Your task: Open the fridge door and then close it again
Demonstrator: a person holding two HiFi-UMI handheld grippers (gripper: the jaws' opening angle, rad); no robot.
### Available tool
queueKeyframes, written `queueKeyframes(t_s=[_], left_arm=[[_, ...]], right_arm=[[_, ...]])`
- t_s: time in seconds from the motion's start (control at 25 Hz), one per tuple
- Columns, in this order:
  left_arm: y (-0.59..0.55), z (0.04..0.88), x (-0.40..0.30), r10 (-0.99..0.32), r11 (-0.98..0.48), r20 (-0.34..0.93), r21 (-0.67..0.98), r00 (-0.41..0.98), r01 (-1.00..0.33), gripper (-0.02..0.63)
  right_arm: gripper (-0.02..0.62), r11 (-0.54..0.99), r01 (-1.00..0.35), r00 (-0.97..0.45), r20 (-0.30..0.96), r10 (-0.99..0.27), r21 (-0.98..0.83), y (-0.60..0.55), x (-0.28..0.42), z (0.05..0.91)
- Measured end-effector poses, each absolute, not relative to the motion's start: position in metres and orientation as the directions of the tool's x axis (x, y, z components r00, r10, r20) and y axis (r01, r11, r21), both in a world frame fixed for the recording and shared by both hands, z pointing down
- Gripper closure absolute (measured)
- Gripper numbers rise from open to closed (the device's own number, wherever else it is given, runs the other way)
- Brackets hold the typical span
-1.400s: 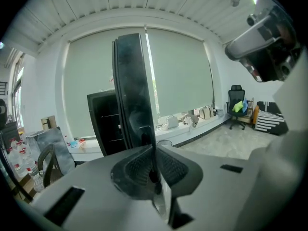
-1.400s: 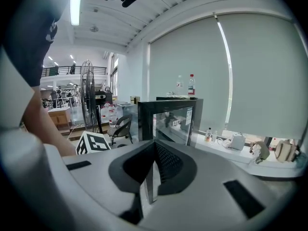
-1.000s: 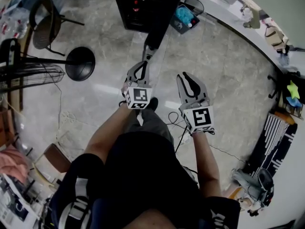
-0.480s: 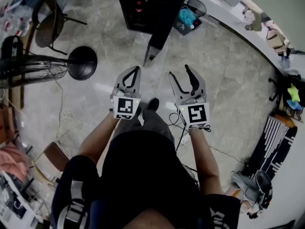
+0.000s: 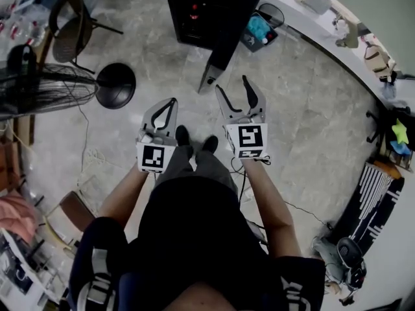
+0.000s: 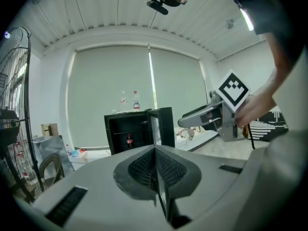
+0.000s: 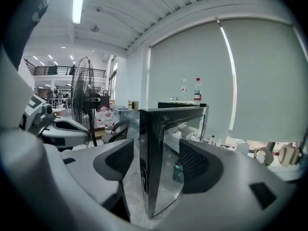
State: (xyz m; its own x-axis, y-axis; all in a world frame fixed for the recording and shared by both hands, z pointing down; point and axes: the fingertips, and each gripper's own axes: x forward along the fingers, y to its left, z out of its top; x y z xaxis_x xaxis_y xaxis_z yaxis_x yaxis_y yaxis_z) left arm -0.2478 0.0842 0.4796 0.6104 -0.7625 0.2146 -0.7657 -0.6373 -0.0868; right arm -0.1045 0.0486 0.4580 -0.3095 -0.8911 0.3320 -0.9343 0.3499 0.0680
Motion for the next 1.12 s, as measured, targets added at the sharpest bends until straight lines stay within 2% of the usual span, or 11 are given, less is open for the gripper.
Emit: queueKeyframes(t_s=[0.72, 0.96, 1.12], left_arm=[[0.086, 0.417, -0.295, -0.803, -0.590, 0.157, -0.072, 0.575, -0.804, 0.583], [0.087, 0.413, -0.303, -0.807, -0.586, 0.148, -0.071, 0.572, -0.807, 0.583], [0.085, 0.413, -0.302, -0.804, -0.589, 0.149, -0.075, 0.575, -0.805, 0.583]], right_arm=[[0.265, 0.215, -0.972, -0.169, 0.360, -0.917, 0.092, -0.008, -0.133, 0.487], [0.267, 0.151, -0.985, -0.112, 0.349, -0.930, 0.088, -0.014, -0.137, 0.492], [0.296, 0.108, -0.990, -0.070, 0.332, -0.941, 0.095, -0.016, -0.135, 0.493]])
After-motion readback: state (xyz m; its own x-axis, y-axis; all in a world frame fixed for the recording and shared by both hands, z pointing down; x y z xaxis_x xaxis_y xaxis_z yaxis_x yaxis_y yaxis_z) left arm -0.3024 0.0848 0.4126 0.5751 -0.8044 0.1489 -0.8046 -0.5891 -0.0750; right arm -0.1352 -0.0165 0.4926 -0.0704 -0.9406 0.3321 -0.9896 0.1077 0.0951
